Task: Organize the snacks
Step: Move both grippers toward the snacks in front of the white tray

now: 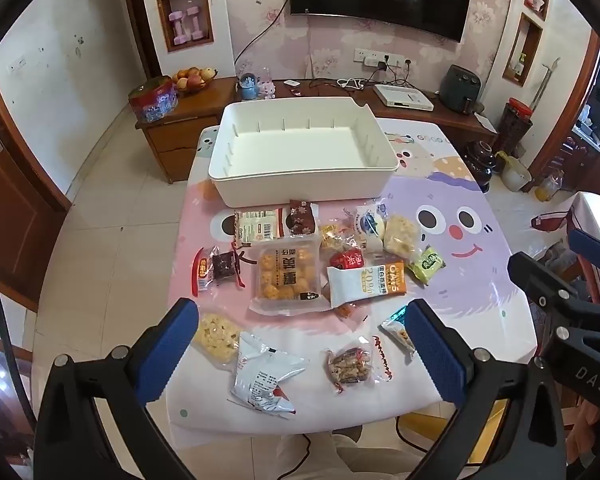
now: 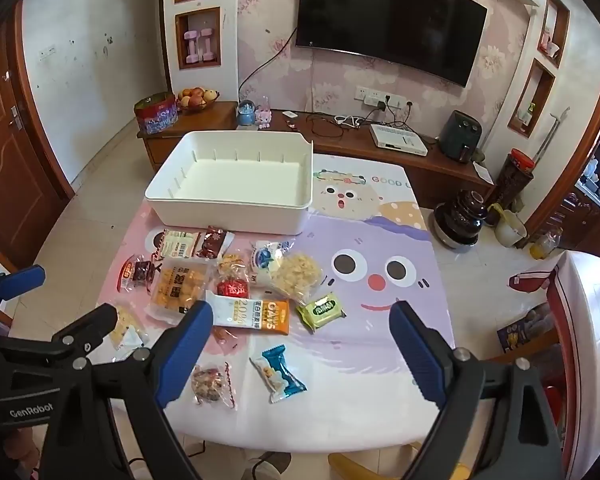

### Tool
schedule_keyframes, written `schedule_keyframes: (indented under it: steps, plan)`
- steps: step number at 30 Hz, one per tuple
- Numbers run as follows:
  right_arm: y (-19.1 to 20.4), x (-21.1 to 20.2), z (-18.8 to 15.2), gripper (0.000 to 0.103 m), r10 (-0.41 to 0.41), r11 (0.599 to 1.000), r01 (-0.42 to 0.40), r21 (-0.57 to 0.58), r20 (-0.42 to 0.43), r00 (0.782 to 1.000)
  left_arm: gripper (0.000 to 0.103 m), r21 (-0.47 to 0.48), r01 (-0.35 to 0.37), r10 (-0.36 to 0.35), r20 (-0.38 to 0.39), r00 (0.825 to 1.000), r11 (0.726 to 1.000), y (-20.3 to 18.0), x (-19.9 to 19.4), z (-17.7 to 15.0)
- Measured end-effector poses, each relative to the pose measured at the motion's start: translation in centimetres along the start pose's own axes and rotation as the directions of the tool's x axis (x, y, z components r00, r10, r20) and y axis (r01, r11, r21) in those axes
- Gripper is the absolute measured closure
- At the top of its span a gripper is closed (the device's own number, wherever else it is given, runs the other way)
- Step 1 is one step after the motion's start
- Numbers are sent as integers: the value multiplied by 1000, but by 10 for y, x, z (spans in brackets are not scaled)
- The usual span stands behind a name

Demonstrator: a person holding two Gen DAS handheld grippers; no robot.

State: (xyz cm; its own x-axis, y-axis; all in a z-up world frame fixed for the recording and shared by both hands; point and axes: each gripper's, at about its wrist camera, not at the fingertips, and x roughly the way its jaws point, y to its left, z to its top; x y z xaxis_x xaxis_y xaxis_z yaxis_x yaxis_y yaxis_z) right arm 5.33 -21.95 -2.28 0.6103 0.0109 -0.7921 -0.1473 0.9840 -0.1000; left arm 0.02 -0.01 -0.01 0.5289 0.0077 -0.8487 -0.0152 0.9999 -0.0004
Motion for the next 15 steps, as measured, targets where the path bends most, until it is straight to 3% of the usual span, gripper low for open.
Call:
schedule_keyframes:
  steps: [15]
  plan:
    - [-2,7,-7,13,41,999,-41,-2,-35,999,1,-16,2,-2,-22,1000,1000,-6,11,-7]
